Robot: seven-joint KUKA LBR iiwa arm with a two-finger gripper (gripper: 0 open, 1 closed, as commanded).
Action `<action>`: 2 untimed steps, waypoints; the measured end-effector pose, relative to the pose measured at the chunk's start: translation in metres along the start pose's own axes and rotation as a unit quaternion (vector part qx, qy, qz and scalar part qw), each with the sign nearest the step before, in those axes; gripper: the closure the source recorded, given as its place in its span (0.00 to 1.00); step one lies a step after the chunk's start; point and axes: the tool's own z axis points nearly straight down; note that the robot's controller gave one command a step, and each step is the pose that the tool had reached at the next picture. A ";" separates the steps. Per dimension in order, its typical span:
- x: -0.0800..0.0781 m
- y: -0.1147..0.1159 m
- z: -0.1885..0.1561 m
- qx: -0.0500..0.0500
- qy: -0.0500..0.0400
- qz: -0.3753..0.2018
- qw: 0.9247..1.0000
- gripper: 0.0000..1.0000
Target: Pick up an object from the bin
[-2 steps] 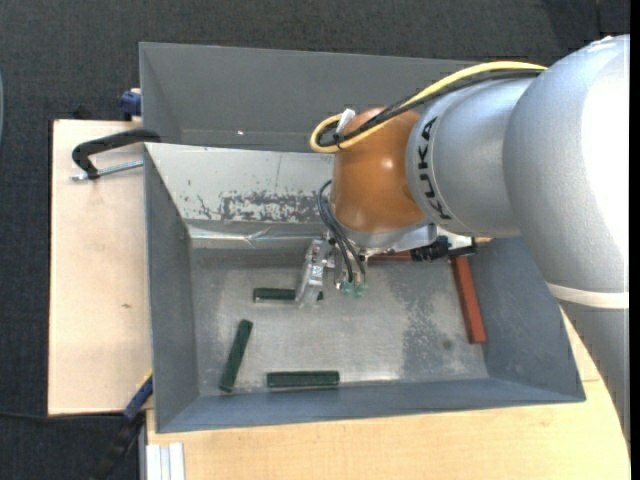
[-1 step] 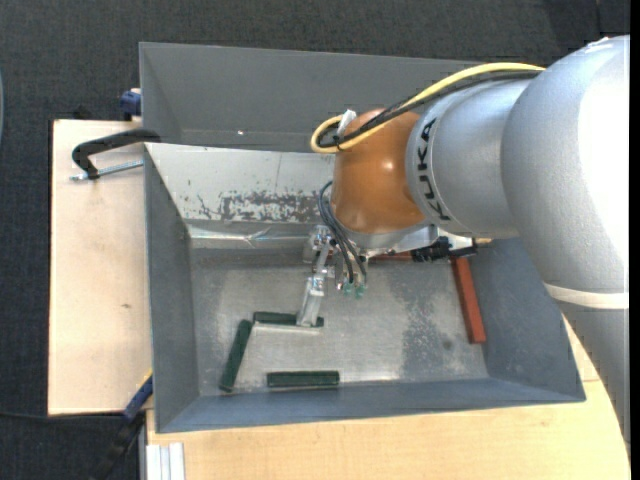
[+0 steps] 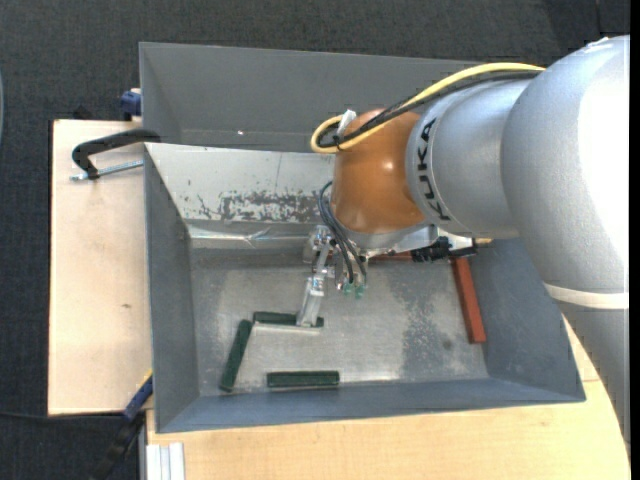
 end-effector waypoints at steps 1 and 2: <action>0.013 0.010 -0.040 0.002 0.004 -0.017 1.000 0.00; 0.051 0.025 0.002 0.002 0.003 -0.080 0.997 1.00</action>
Offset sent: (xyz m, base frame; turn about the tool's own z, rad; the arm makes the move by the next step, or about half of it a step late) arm -0.0452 0.0343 -0.0018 -0.1584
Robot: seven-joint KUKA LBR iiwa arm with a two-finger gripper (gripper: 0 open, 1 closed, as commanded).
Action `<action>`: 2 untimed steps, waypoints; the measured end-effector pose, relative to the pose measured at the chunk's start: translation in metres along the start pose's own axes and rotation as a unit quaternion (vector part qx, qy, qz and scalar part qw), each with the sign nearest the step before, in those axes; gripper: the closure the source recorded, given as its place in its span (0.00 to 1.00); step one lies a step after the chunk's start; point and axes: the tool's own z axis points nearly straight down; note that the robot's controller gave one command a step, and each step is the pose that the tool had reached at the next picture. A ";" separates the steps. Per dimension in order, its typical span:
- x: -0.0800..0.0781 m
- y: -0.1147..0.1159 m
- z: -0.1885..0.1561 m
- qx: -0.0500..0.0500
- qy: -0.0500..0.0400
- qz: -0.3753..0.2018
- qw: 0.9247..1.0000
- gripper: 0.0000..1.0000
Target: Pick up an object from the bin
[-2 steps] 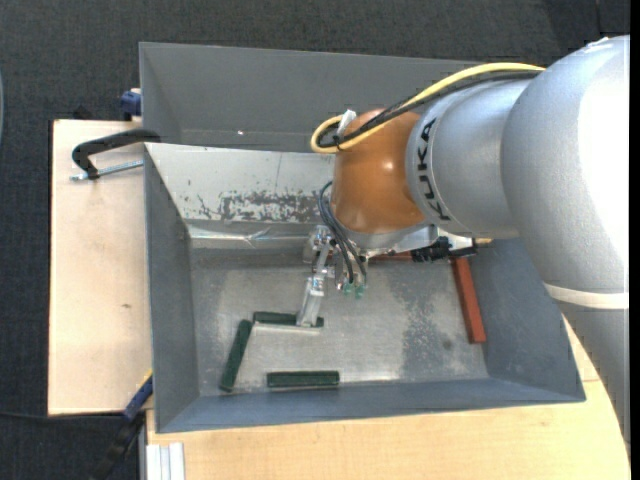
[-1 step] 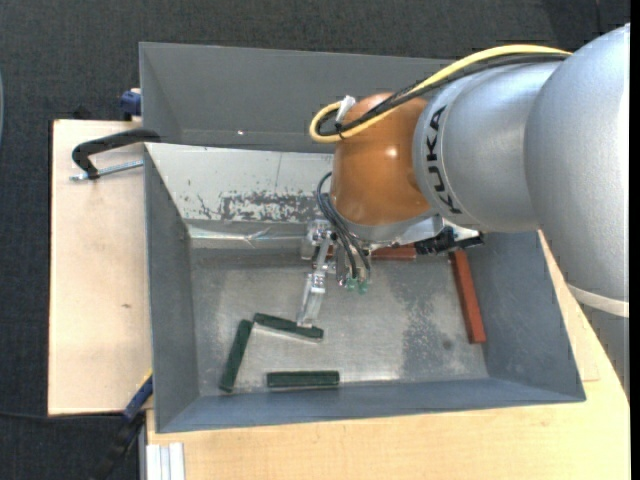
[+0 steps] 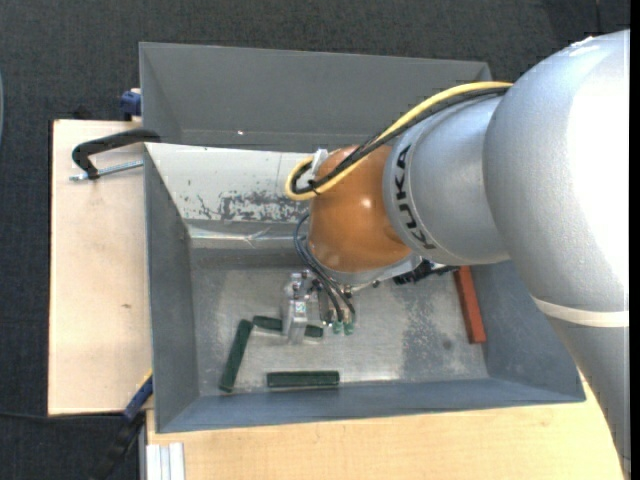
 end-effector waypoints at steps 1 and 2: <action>-0.001 0.000 -0.003 -0.001 -0.002 0.001 1.000 1.00; -0.001 0.000 -0.003 -0.001 -0.002 0.001 1.000 1.00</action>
Offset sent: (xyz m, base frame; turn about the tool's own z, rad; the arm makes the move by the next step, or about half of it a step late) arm -0.0355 -0.0163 0.1228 -0.0465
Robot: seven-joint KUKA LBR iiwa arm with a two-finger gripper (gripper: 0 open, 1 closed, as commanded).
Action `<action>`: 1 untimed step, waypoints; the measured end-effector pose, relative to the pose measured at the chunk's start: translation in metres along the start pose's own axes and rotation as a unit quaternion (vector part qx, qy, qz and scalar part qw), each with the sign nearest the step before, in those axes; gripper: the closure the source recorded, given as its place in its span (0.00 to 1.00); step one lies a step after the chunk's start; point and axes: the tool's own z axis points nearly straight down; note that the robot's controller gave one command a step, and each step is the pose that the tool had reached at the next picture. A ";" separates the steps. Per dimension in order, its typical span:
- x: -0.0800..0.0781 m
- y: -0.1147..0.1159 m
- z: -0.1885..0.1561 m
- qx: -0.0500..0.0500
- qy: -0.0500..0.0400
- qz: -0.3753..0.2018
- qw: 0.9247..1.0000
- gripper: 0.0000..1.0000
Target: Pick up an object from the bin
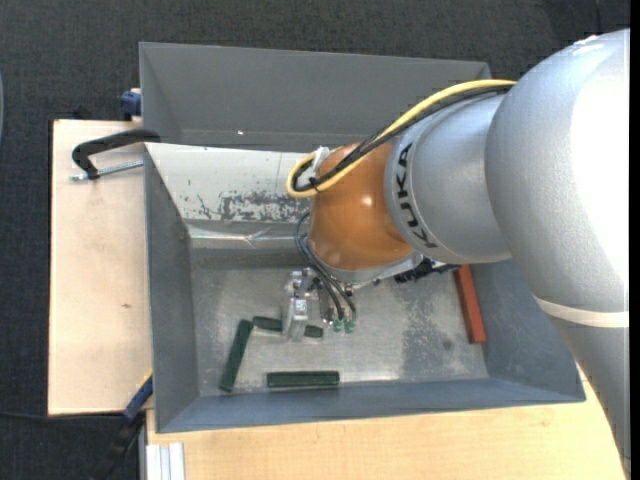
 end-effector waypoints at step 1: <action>0.005 -0.001 -0.049 0.000 0.000 -0.011 1.000 1.00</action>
Offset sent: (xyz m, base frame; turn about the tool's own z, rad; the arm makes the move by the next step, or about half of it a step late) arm -0.0118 0.0114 0.1899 -0.0241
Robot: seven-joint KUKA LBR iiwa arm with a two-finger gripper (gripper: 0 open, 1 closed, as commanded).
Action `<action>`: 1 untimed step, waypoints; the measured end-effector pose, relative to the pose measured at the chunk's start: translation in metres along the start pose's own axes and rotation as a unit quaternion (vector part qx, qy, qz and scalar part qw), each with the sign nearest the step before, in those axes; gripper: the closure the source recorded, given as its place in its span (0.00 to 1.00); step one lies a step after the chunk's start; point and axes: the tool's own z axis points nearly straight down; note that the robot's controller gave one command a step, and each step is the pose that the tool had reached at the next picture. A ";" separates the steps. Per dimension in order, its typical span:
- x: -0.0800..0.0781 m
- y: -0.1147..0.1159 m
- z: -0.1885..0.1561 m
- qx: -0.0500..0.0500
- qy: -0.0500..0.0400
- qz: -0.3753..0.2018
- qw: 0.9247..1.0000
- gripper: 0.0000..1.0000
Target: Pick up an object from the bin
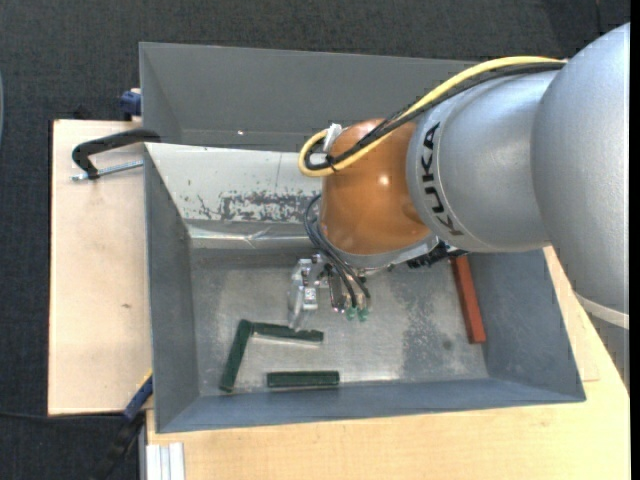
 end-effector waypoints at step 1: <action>0.003 0.004 -0.053 0.000 0.002 -0.002 1.000 1.00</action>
Offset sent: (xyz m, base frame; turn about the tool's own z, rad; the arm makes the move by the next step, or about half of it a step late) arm -0.0291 0.0388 -0.0515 -0.3402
